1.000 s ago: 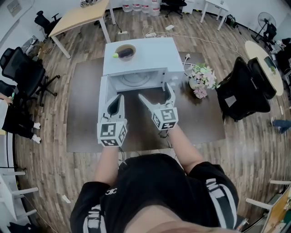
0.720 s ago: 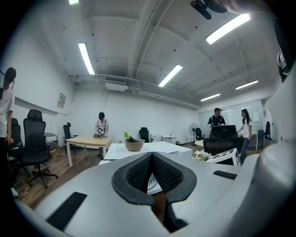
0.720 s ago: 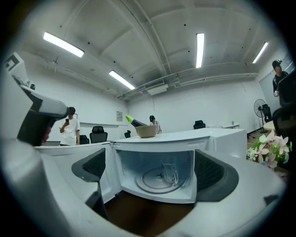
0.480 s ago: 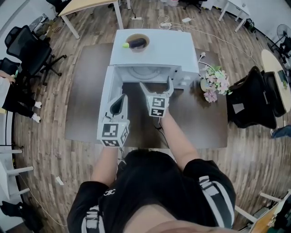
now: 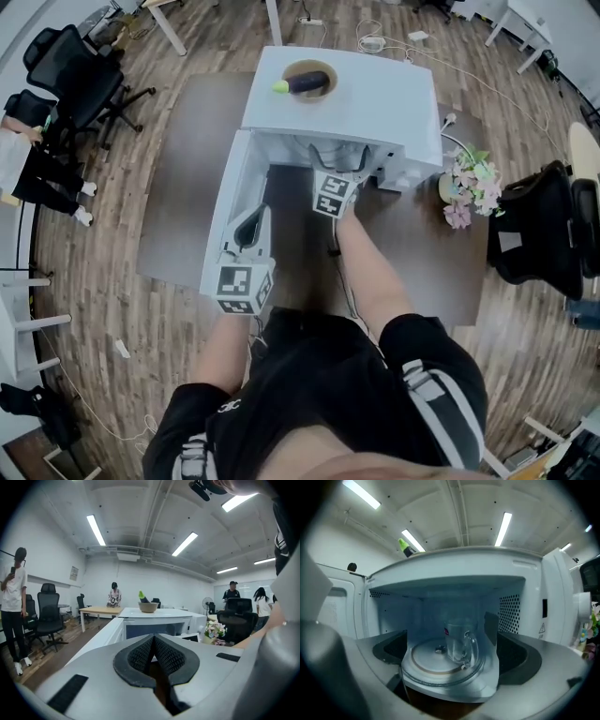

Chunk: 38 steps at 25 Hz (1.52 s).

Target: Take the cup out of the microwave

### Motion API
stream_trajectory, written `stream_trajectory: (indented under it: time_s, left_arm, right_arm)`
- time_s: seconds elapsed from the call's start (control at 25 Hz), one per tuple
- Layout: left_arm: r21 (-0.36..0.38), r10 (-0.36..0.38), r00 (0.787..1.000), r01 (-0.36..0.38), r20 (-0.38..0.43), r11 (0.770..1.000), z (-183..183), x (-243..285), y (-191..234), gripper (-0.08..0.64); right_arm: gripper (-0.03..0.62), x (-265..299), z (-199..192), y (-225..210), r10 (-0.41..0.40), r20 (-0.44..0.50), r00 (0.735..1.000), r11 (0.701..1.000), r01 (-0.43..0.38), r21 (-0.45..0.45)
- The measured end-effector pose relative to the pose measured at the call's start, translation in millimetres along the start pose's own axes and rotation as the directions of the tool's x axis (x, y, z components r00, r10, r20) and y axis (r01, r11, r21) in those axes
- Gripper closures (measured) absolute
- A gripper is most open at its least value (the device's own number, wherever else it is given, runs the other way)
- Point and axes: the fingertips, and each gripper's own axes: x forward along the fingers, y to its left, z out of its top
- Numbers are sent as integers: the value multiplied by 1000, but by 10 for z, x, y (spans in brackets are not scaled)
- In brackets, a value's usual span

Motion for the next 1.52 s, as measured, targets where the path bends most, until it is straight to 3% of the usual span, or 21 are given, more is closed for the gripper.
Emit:
stream_trajectory:
  time_s: [0.28,0.48,0.76,0.88,1.28,1.52]
  left_arm:
    - [-28,10,1000,-11,-11,1000,-81,221,47,557]
    - [-31,5,1000,-6,-29,1000,-129,334,19,557]
    - [-21,-5,999,4,-48,1000,-169,422,13,557]
    - [-17,-3,999,2,-50,1000,-156,434,35,557]
    - [-10,-42,998,42,-39,999,-75,407,-18,557]
    - [-2,-69,998,69,-15,998,32,346,-63,557]
  right_arm:
    - [21,417,-216,-70,13,-62,998,1000,-11,19]
    - [23,695,-150,-135,13,-84,996,999,-9,41]
    - [42,943,-192,-239,-40,-137,990,999,44,26]
    - [212,941,-172,-278,-75,-141,987,997,76,1]
    - [216,757,-195,-118,-37,-164,986,999,32,-30]
    - [218,351,-181,-29,12,-168,986,1000,-7,31]
